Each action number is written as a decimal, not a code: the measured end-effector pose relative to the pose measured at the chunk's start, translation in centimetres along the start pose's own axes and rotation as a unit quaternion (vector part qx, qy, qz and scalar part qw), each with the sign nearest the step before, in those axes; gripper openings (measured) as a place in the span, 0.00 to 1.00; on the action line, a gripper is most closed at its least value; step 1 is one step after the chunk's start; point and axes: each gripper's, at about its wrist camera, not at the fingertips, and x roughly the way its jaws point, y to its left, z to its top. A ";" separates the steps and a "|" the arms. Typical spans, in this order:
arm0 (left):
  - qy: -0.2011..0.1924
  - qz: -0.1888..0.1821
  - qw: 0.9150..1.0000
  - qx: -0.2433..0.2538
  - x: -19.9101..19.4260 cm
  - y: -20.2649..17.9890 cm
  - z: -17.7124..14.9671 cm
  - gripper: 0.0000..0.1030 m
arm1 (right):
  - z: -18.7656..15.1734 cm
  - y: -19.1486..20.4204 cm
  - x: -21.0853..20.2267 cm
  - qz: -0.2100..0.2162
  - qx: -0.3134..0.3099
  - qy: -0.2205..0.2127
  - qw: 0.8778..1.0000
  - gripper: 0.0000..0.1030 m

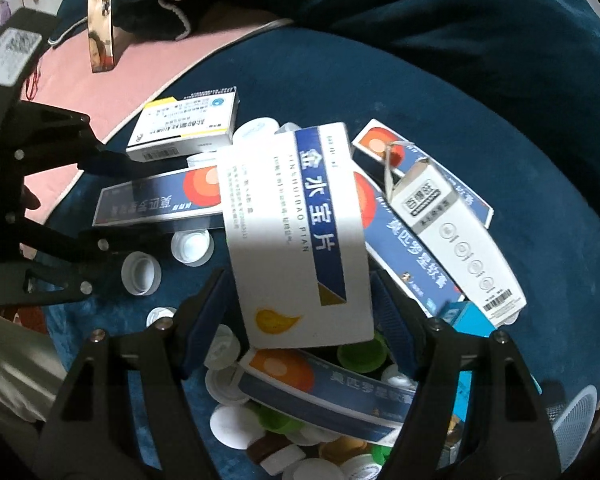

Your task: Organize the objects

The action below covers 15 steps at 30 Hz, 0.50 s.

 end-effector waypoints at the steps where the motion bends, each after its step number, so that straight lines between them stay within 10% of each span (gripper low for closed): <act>1: 0.001 -0.001 1.000 -0.006 0.1 0.1 0.1 0.43 | 0.0 0.1 0.2 -0.001 0.001 0.003 1.000 0.71; 15: -0.013 -0.034 0.995 -0.096 -0.4 1.6 0.1 0.41 | -0.1 -1.2 -1.7 0.014 0.054 -0.030 0.998 0.65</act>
